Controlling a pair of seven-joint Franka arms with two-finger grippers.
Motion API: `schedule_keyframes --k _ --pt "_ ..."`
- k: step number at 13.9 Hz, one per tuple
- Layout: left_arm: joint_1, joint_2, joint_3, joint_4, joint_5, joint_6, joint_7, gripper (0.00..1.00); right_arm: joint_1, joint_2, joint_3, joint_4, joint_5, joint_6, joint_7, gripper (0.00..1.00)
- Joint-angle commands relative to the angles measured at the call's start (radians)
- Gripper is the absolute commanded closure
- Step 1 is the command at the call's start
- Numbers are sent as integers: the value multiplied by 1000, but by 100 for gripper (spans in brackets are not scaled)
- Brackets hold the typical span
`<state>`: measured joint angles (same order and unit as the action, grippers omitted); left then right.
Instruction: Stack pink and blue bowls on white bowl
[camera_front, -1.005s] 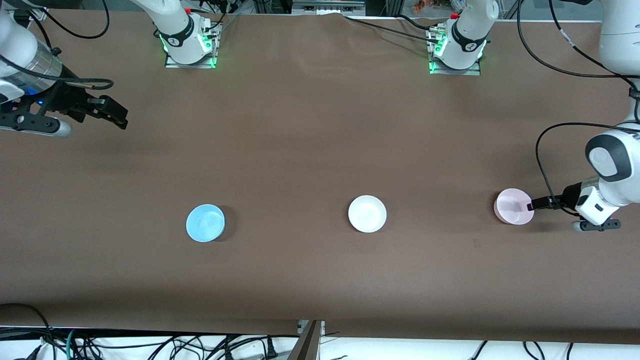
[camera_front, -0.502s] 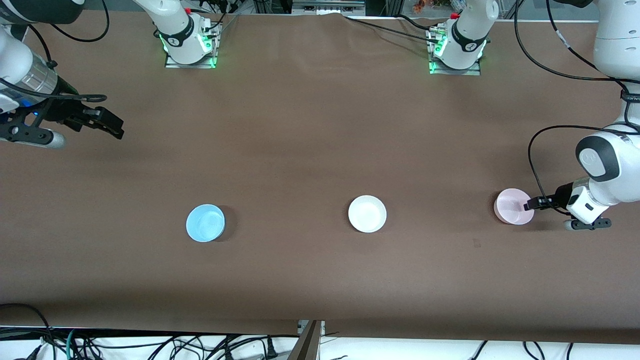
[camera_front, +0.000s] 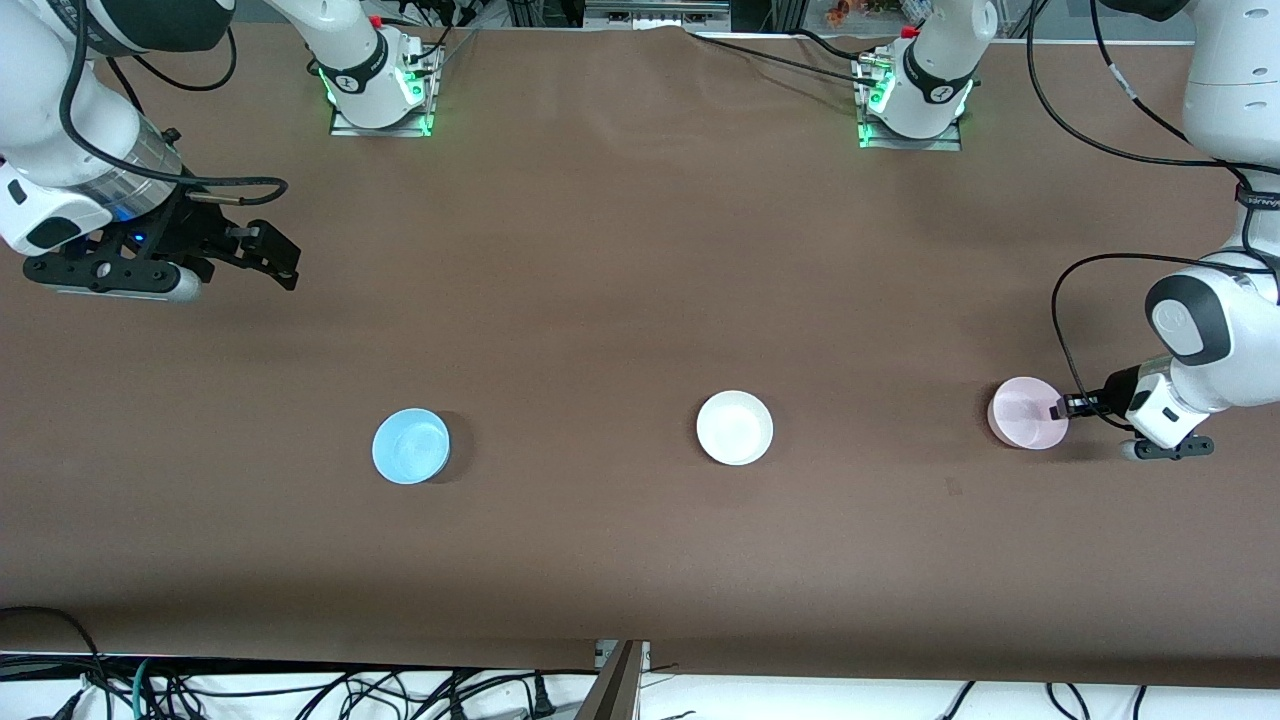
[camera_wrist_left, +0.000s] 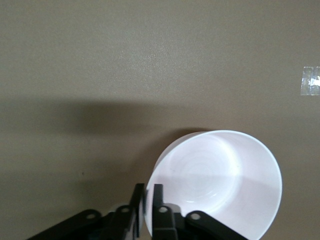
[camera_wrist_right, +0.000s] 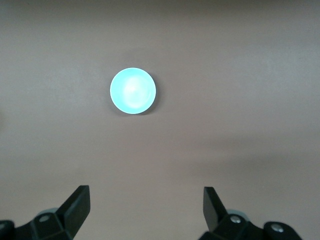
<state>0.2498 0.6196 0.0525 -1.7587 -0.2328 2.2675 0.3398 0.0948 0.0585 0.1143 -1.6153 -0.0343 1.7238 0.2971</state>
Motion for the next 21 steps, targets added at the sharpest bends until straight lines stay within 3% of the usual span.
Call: schedule_keyframes --k 1,3,7,12,17,21 --pt "-7 -3 4 5 -36 1 30 100 -4 12 -1 2 -1 16 4 0" --pt "-11 -17 4 18 -71 -43 27 100 -4 18 -2 3 -2 13 2 0" --pt "-99 -35 -9 201 -152 -302 -130 100 -4 7 -7 5 -24 -13 -4 0" --pt "-280 -29 -86 255 -151 -301 -361 100 -7 4 -74 31 53 -17 -9 0" --pt "-458 9 -92 257 -155 -188 -453 100 -1 26 -70 31 45 40 -1 0" --pt "-509 45 -151 257 -155 -112 -513 100 -3 24 -71 25 45 25 -4 0"
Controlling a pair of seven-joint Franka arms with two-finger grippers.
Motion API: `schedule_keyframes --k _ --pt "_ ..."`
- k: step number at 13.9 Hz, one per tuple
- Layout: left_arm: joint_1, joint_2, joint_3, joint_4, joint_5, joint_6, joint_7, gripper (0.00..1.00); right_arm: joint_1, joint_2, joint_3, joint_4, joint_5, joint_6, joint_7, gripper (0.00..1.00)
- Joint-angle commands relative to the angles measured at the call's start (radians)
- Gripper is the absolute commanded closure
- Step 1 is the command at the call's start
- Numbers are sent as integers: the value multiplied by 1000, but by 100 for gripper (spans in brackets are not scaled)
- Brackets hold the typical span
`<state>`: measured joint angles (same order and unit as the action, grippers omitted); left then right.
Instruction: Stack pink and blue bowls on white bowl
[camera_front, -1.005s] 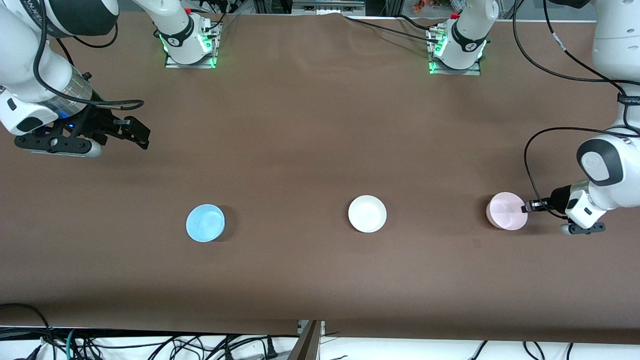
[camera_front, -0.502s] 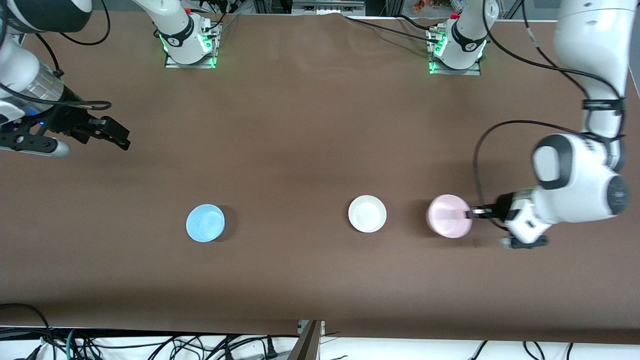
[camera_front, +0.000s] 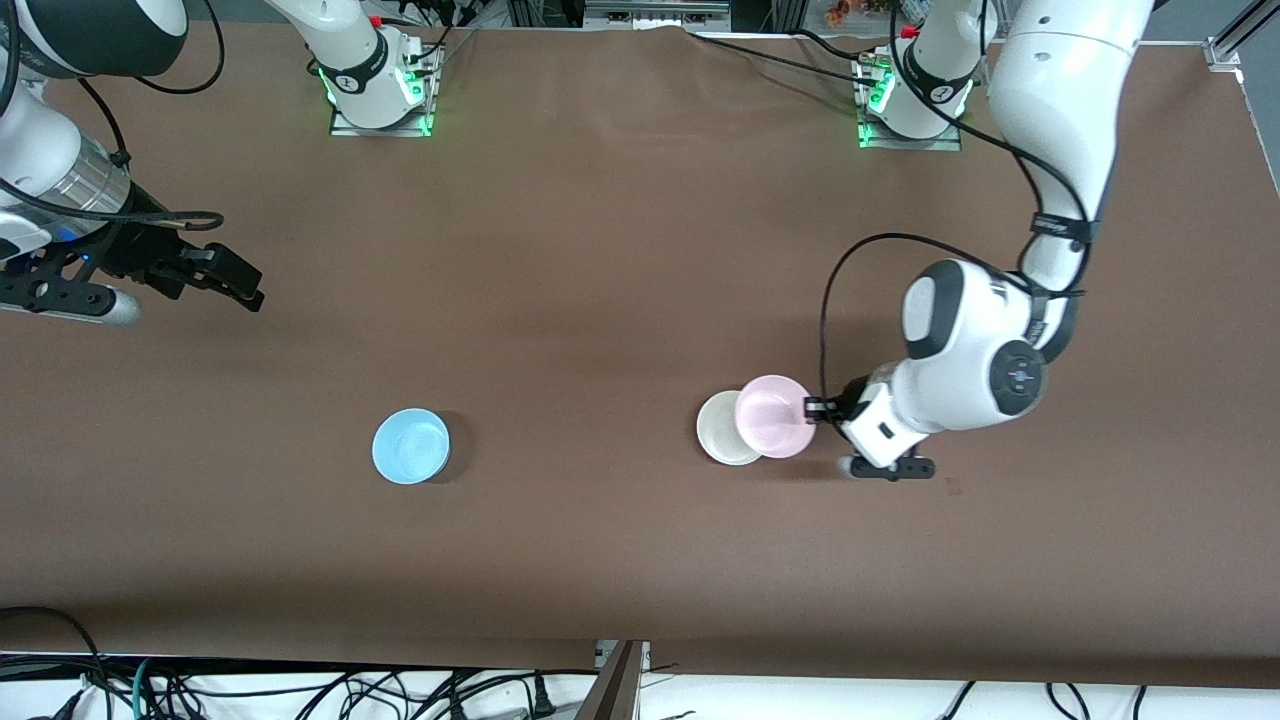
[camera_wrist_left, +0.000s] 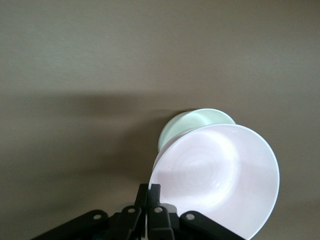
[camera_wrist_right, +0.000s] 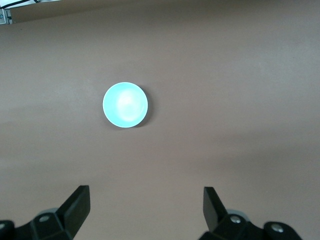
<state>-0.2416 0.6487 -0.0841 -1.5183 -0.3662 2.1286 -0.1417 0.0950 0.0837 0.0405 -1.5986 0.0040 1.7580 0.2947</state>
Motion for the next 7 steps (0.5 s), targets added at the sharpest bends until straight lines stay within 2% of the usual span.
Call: schedule_keyframes --k 1,7 --pt "-21 25 -22 16 -20 42 -39 100 -3 -1 2 8 7 -9 -5 0" --pt "-44 45 -23 1 -2 88 -22 100 -18 2 -4 12 -1 -25 -6 0"
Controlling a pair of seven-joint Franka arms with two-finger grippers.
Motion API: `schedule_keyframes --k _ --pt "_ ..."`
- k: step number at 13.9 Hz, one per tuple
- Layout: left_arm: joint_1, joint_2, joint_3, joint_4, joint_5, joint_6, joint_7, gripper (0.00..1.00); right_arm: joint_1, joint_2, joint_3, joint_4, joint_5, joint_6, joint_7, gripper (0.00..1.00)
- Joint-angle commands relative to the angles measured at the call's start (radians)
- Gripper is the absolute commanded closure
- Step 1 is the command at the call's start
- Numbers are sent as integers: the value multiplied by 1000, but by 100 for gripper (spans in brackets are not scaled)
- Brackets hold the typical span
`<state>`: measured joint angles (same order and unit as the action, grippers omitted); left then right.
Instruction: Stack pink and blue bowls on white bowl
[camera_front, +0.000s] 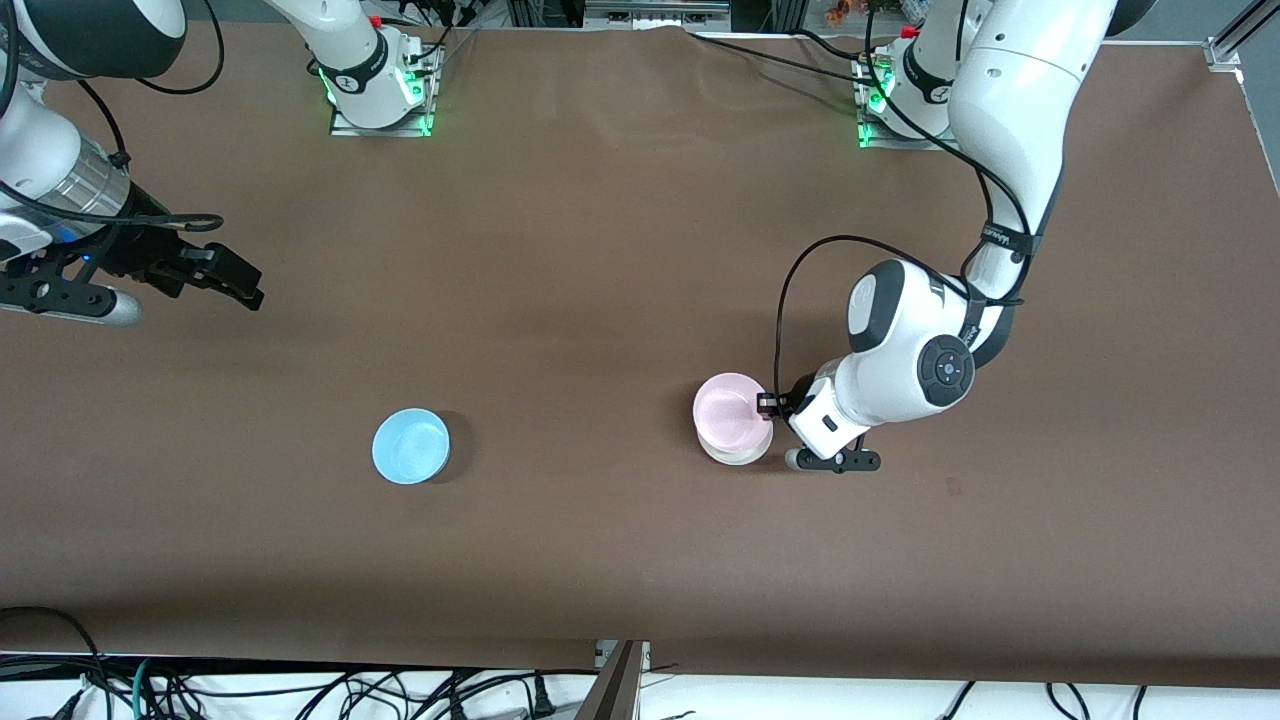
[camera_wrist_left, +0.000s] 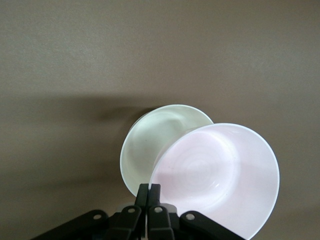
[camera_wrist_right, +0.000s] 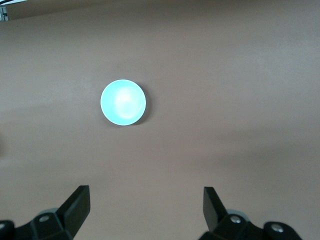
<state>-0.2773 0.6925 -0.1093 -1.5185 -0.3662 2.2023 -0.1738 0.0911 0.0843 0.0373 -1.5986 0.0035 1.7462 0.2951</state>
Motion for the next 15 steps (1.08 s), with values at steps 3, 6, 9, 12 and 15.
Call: schedule_keyframes --k 3,6,9,12,15 --pt "-8 1 2 -3 10 11 52 100 -27 8 -4 14 -11 -8 1 0" --pt "-7 -1 3 -16 10 11 85 100 -27 6 -4 20 -1 -10 7 0" --pt "-5 1 3 -25 12 11 120 100 -25 20 -2 19 -11 -13 -22 0" --pt "-3 4 5 -26 19 14 132 100 -19 47 -2 12 -10 -14 -109 0" --pt "-5 22 5 -23 49 23 131 100 -17 112 7 49 4 4 -125 0"
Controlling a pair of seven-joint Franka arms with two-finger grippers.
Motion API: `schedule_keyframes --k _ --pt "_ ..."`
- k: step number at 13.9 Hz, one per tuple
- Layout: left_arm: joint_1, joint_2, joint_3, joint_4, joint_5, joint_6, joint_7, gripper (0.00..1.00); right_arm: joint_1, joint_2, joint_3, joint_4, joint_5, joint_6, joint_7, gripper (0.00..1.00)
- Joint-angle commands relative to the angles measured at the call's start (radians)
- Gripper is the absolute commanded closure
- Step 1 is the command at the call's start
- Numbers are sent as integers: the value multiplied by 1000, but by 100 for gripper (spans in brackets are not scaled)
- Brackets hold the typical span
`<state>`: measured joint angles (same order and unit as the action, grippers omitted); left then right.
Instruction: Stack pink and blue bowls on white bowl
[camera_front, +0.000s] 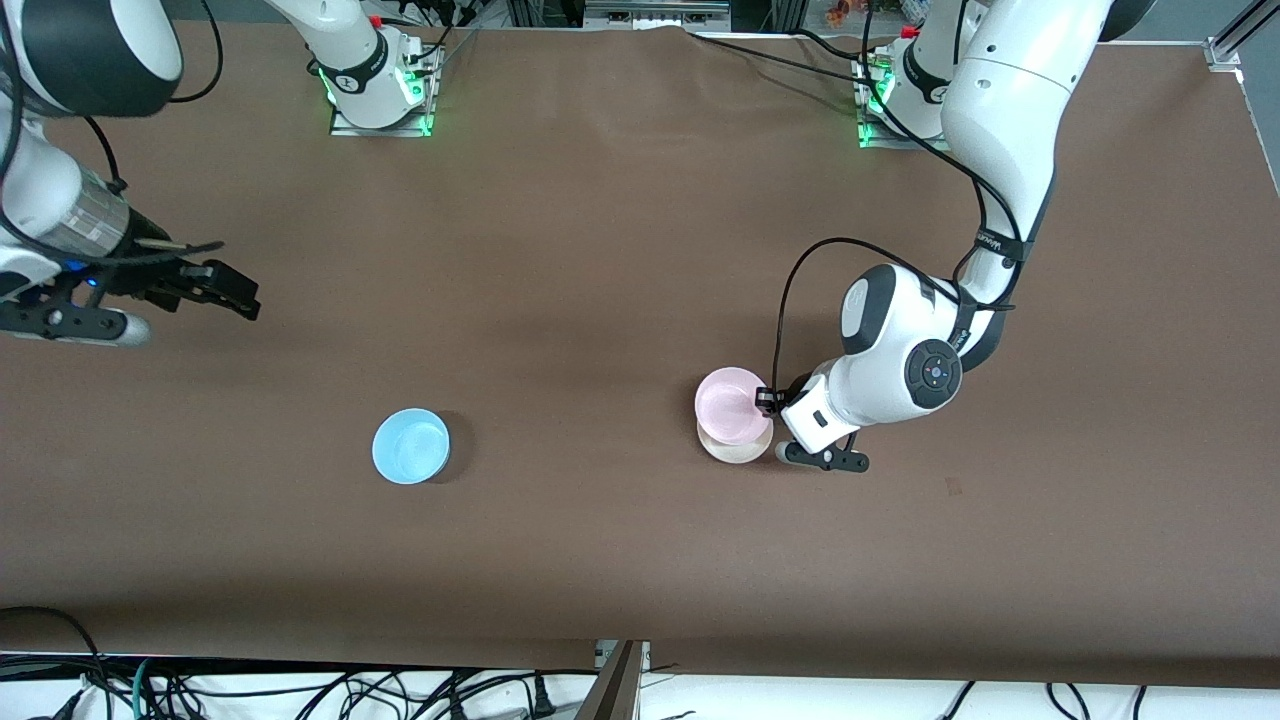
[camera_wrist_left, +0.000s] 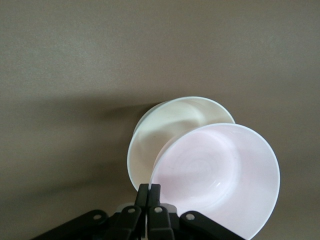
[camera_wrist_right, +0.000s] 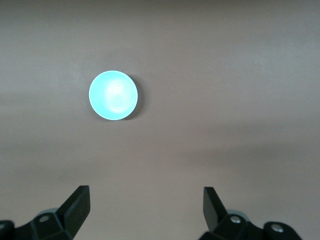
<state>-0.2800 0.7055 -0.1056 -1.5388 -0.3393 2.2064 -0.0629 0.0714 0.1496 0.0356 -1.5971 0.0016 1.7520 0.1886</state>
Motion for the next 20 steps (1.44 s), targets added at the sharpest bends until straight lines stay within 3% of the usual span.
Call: schedule_keyframes --k 1,5,15,20 --pt "-4 11 1 -4 22 29 20 100 16 63 9 57 6 4 -14 0" --pt "-4 20 0 6 19 30 6 100 42 105 9 74 8 81 -20 0" --pt "9 19 6 16 8 30 0 100 45 137 9 98 37 104 -18 0" --pt "7 41 7 34 9 39 -6 100 44 205 7 83 37 155 -15 0"
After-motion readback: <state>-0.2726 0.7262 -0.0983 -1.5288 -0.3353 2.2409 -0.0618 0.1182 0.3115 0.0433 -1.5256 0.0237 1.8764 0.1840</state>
